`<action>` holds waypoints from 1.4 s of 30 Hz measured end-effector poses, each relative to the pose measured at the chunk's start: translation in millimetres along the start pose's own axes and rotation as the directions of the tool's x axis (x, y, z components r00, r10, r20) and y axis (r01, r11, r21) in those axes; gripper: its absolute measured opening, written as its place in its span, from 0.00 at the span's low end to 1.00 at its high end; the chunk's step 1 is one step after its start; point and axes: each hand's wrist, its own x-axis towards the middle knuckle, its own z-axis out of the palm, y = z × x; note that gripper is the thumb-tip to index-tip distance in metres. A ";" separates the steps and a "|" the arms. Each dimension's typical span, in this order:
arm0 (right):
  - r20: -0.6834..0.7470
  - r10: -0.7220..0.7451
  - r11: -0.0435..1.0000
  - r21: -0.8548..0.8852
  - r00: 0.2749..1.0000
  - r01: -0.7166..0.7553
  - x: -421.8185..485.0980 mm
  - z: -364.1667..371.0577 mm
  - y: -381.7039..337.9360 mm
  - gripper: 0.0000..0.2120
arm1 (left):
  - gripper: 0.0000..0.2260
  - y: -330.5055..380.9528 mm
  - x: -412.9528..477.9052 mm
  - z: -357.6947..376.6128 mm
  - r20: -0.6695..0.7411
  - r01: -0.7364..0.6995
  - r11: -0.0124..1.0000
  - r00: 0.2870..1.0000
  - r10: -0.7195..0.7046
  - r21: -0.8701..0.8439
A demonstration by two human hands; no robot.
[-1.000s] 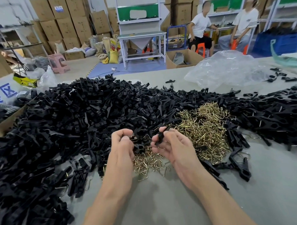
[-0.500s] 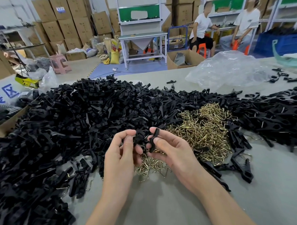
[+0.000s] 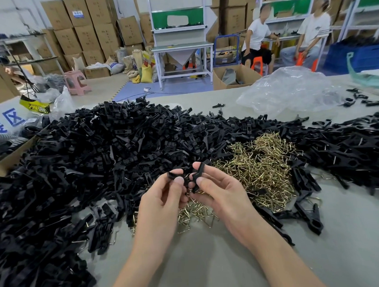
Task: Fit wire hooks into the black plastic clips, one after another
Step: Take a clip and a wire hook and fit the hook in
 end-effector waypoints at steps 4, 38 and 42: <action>0.001 -0.038 0.997 -0.065 0.999 0.038 -0.7 -0.5 -1.0 0.18 | 0.09 -2.0 0.5 -4.0 -0.014 -0.006 0.999 1.000 0.007 0.053; 0.067 -0.019 0.984 -0.177 0.998 0.030 -7.2 2.7 -5.4 0.13 | 0.05 -5.5 0.7 -1.3 0.007 0.085 0.996 0.996 -0.085 -0.026; 0.071 -0.041 0.965 -0.255 0.997 0.058 -7.8 3.7 -4.0 0.12 | 0.11 -2.6 0.0 0.3 0.050 0.094 0.984 0.995 -0.087 -0.151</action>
